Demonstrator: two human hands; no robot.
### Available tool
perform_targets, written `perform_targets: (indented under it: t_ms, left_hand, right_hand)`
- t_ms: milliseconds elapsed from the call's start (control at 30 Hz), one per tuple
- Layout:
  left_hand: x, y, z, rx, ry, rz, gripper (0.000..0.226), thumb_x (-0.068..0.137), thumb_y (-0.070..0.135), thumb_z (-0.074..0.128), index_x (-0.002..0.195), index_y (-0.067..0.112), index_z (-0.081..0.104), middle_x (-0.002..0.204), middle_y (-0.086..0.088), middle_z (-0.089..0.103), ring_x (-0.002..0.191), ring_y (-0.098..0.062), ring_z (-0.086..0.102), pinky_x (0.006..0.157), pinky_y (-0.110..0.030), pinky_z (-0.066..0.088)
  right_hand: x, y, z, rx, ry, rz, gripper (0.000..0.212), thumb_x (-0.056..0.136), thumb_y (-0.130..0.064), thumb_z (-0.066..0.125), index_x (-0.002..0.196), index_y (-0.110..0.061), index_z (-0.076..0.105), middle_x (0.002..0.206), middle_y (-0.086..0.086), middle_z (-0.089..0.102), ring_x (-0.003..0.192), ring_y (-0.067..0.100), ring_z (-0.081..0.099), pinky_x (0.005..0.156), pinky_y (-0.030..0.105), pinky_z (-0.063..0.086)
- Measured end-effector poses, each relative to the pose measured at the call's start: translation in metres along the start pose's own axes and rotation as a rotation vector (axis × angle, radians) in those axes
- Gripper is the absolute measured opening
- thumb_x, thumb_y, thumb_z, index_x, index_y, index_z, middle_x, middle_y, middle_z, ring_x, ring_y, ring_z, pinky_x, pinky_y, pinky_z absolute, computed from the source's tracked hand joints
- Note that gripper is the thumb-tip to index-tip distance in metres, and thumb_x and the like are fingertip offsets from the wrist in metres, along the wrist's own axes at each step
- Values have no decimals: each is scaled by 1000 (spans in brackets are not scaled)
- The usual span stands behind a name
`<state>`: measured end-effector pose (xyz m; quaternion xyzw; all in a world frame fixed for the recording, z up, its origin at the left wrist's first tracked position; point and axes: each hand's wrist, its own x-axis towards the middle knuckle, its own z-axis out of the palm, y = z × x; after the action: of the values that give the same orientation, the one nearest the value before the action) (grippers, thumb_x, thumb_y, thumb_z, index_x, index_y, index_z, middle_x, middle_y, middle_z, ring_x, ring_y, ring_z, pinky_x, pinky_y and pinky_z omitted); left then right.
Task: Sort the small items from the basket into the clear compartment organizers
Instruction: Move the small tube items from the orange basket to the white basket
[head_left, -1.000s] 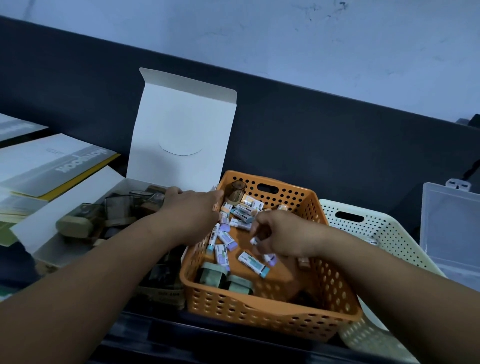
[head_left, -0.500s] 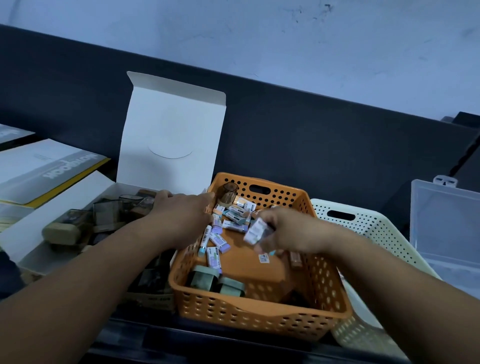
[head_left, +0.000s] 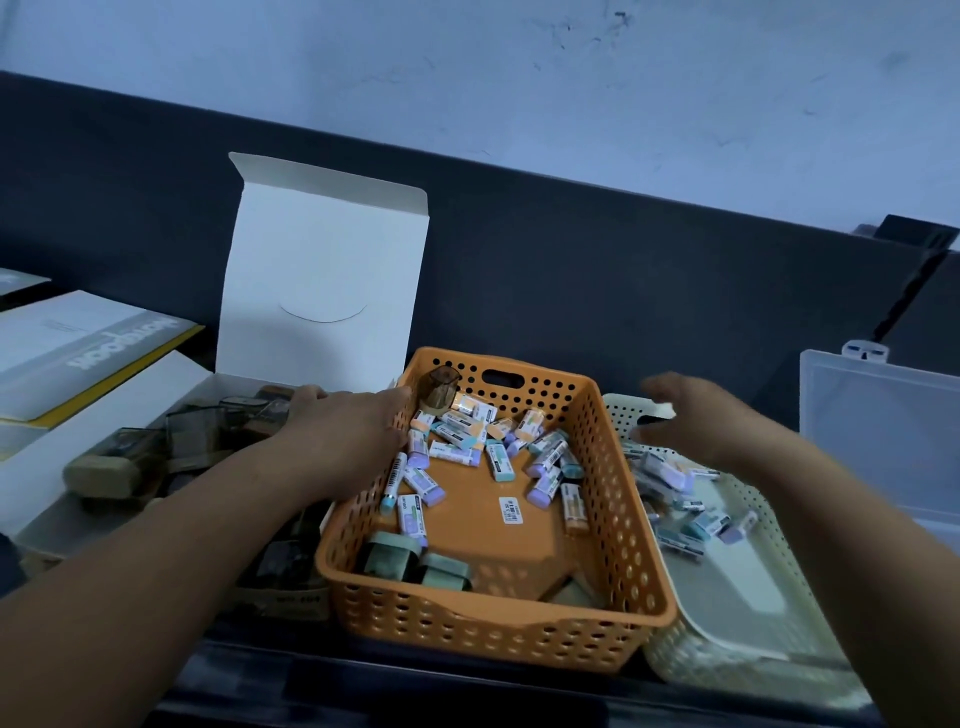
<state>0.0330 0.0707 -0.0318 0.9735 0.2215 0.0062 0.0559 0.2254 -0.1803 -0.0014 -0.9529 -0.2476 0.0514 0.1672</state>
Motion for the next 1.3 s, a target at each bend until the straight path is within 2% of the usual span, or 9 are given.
perform_targets:
  t_ms: [67,133,333,500,600,767,933,1067,1300]
  left_hand:
    - [0,0,0,-5,10,1,40,101,31,28,140,30,31,134,1,55,124,-22,47,107,-43,17]
    - [0,0,1,-10,16,0,40,101,30,28,140,30,31,133,1,56,123,-22,48,106,-43,18]
    - [4,-4,4,0,18,7,44,100,32,29,143,32,27,133,1,56,123,-22,48,105,-46,19]
    - [5,-7,6,-9,36,23,46,100,33,30,145,32,24,135,2,54,125,-21,46,107,-45,19]
    - [6,-8,9,-28,50,26,46,100,33,30,145,32,24,136,3,54,125,-20,45,104,-42,18]
    - [7,-7,10,-37,57,24,45,100,33,31,145,32,25,135,3,54,125,-19,46,105,-42,17]
    - [6,-7,9,-44,49,30,43,100,32,31,143,31,28,134,3,55,124,-20,46,106,-44,17]
    - [6,-6,9,-49,53,33,41,99,31,32,140,31,30,131,3,57,122,-20,48,103,-44,19]
    - [8,-6,11,-69,65,33,39,99,32,33,138,32,32,126,6,59,120,-19,50,103,-45,18]
  right_hand:
    - [-1,-21,5,32,35,-137,56,85,-27,72,135,-23,49,135,-2,54,123,18,51,100,34,43]
    - [-5,-47,13,58,-1,-234,47,85,-29,70,129,-26,54,125,-6,58,115,14,55,95,34,46]
    - [7,-104,52,-65,-292,-358,30,87,-33,68,115,-28,58,113,-7,59,95,16,64,82,33,54]
    - [32,-129,77,-244,-296,-379,63,87,-42,65,142,-22,41,137,3,49,118,24,52,92,35,46]
    - [38,-131,89,-400,-279,-388,74,82,-50,67,145,-26,37,135,5,40,121,28,46,97,40,45]
    - [32,-120,88,-348,-272,-482,55,81,-28,74,132,-25,53,119,1,58,103,20,56,82,32,49]
    - [18,-122,84,-271,-413,-472,48,80,-22,73,121,-24,47,98,0,57,82,16,56,66,32,51]
    - [15,-126,89,-290,-394,-485,70,80,-32,75,138,-22,37,120,0,55,104,20,55,86,34,50]
    - [18,-117,92,-259,-423,-490,43,84,-12,70,123,-17,53,110,2,58,99,20,55,83,35,48]
